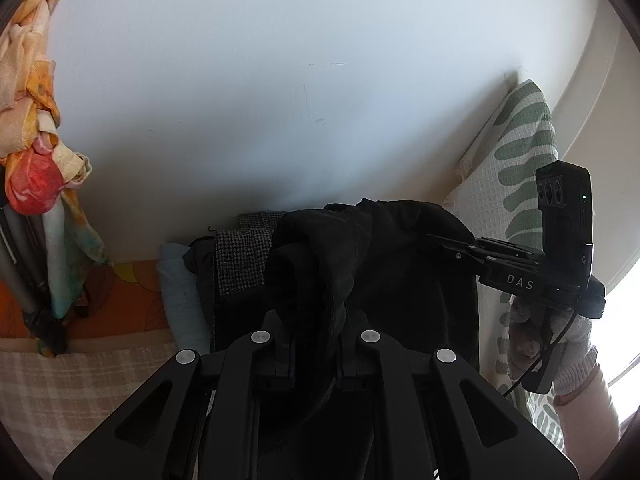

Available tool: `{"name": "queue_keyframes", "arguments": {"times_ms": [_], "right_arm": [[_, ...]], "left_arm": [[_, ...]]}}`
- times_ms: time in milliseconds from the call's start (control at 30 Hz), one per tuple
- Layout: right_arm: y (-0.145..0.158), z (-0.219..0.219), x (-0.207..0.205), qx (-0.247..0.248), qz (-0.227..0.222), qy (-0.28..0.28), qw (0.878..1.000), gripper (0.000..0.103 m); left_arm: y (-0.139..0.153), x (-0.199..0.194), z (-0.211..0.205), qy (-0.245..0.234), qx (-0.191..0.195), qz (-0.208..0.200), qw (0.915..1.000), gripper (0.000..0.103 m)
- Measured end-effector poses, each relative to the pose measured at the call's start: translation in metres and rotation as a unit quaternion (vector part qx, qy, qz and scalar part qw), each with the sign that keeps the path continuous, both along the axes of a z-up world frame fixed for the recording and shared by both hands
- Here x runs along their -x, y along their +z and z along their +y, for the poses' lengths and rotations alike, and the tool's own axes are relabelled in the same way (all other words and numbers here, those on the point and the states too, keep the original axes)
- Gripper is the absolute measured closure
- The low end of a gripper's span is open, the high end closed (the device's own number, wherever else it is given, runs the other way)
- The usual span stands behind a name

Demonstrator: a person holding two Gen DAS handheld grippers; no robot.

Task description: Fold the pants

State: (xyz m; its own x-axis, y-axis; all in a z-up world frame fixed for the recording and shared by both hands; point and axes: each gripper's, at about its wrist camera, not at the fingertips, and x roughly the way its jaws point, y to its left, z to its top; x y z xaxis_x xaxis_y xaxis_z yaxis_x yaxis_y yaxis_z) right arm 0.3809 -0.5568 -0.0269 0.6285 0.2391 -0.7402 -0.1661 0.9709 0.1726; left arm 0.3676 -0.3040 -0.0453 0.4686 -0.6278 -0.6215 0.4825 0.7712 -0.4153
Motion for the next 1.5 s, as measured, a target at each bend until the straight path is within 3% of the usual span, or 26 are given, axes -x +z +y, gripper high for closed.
{"name": "queue_keyframes", "arguments": {"times_ms": [100, 200, 300, 467, 567, 600, 633, 733, 867, 1000, 1133, 1200, 1367, 1500], "right_arm": [[-0.006, -0.008, 0.024, -0.001, -0.008, -0.028, 1.000, 0.065], [-0.012, -0.031, 0.065, -0.064, -0.003, -0.056, 0.996, 0.062], [-0.025, -0.035, 0.104, -0.096, 0.016, -0.054, 0.994, 0.059], [-0.055, -0.028, 0.137, -0.111, 0.067, -0.047, 0.990, 0.059], [-0.067, -0.026, 0.140, -0.116, 0.077, -0.045, 0.989, 0.060], [-0.067, -0.027, 0.140, -0.130, 0.073, -0.042, 0.988, 0.069], [-0.066, -0.027, 0.139, -0.150, 0.071, -0.035, 0.985, 0.085], [-0.057, -0.023, 0.139, -0.145, 0.056, -0.035, 0.987, 0.100], [-0.042, -0.024, 0.138, -0.086, 0.034, -0.062, 0.994, 0.102], [-0.044, -0.035, 0.135, -0.079, 0.048, -0.078, 0.993, 0.101], [-0.038, -0.026, 0.147, -0.028, 0.036, -0.088, 0.995, 0.089], [-0.032, -0.025, 0.155, -0.032, 0.026, -0.097, 0.994, 0.067], [-0.010, -0.013, 0.174, -0.010, 0.001, -0.115, 0.993, 0.061], [0.010, 0.004, 0.195, 0.015, -0.028, -0.133, 0.991, 0.037]], "left_arm": [[-0.006, -0.008, 0.006, 0.016, -0.007, 0.010, 0.9998, 0.092], [-0.009, -0.012, 0.014, 0.011, 0.001, 0.023, 0.9997, 0.090], [-0.011, -0.015, 0.014, 0.008, -0.012, 0.026, 0.9995, 0.089], [-0.005, -0.010, 0.014, 0.023, -0.060, -0.001, 0.9979, 0.080], [-0.002, -0.009, 0.013, 0.029, -0.085, -0.018, 0.9958, 0.080], [-0.001, -0.009, 0.011, 0.029, -0.095, -0.023, 0.9948, 0.080], [-0.001, -0.009, 0.009, 0.030, -0.106, -0.031, 0.9934, 0.080], [-0.001, -0.008, 0.006, 0.038, -0.127, -0.047, 0.9901, 0.076], [0.002, -0.010, 0.011, 0.044, -0.134, -0.047, 0.9889, 0.062], [0.008, -0.007, 0.020, 0.046, -0.138, -0.053, 0.9880, 0.062], [0.021, 0.008, 0.030, 0.042, -0.135, -0.061, 0.9881, 0.062], [0.028, 0.020, 0.035, 0.038, -0.132, -0.064, 0.9884, 0.062], [0.044, 0.052, 0.052, 0.031, -0.114, -0.059, 0.9912, 0.062], [0.055, 0.083, 0.065, 0.026, -0.113, -0.065, 0.9911, 0.062]]}}
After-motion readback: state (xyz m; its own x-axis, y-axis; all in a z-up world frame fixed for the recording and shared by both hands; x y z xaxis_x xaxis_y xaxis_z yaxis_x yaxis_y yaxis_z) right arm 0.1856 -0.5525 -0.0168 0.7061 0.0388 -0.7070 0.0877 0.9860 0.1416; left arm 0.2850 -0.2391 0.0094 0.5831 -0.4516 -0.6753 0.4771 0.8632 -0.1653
